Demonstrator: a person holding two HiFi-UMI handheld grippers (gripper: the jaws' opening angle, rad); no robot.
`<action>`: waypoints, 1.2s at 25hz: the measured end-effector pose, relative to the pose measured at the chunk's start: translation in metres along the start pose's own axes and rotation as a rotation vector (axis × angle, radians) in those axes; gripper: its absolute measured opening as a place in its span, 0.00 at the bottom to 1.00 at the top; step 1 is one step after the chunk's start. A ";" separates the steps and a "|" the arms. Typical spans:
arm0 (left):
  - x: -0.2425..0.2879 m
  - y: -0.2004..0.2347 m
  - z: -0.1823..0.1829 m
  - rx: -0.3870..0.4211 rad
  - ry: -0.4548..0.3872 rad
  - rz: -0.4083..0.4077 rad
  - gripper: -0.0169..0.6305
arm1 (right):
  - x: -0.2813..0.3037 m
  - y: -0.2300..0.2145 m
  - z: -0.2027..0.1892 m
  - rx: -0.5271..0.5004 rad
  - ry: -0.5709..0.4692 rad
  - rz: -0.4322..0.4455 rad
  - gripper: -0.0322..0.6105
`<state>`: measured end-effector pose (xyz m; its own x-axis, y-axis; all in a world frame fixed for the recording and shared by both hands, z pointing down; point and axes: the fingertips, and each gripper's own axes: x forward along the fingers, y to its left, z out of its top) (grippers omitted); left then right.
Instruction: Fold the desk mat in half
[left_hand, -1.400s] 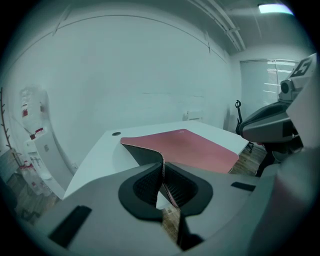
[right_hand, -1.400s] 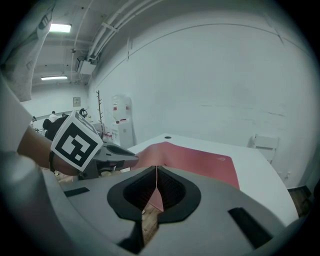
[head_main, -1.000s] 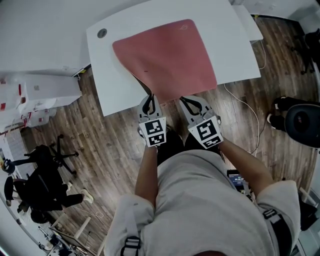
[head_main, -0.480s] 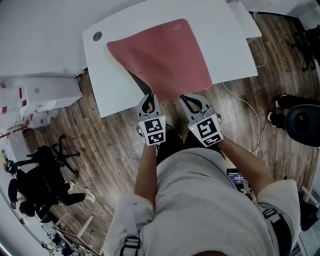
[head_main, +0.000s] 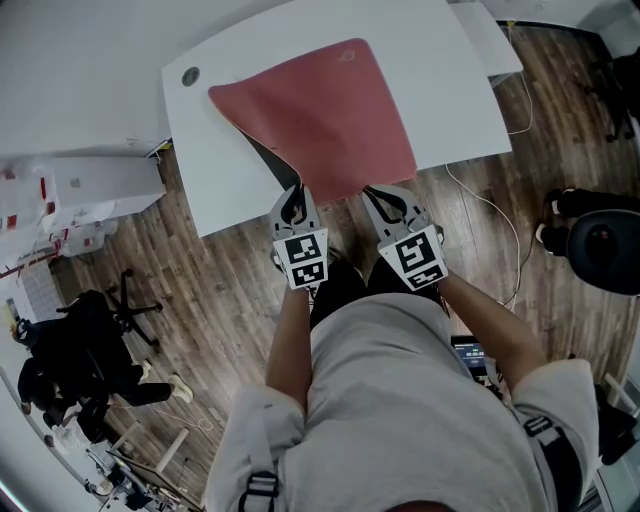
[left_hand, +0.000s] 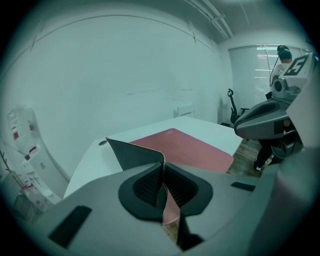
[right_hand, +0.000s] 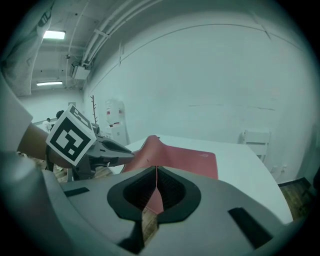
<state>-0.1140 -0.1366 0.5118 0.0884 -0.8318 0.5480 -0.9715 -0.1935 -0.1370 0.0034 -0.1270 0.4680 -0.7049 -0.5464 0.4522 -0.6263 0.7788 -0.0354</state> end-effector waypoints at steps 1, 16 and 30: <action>0.001 -0.003 0.002 0.002 -0.001 -0.004 0.07 | -0.001 -0.002 -0.001 0.003 -0.001 -0.002 0.11; 0.011 -0.029 0.017 0.027 -0.005 -0.042 0.07 | -0.010 -0.030 -0.013 0.046 -0.001 -0.026 0.11; 0.024 -0.054 0.022 0.066 0.019 -0.078 0.07 | -0.017 -0.050 -0.022 0.090 -0.006 -0.043 0.11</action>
<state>-0.0545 -0.1572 0.5140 0.1587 -0.8027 0.5749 -0.9450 -0.2921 -0.1471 0.0534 -0.1498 0.4815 -0.6785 -0.5806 0.4499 -0.6831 0.7241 -0.0957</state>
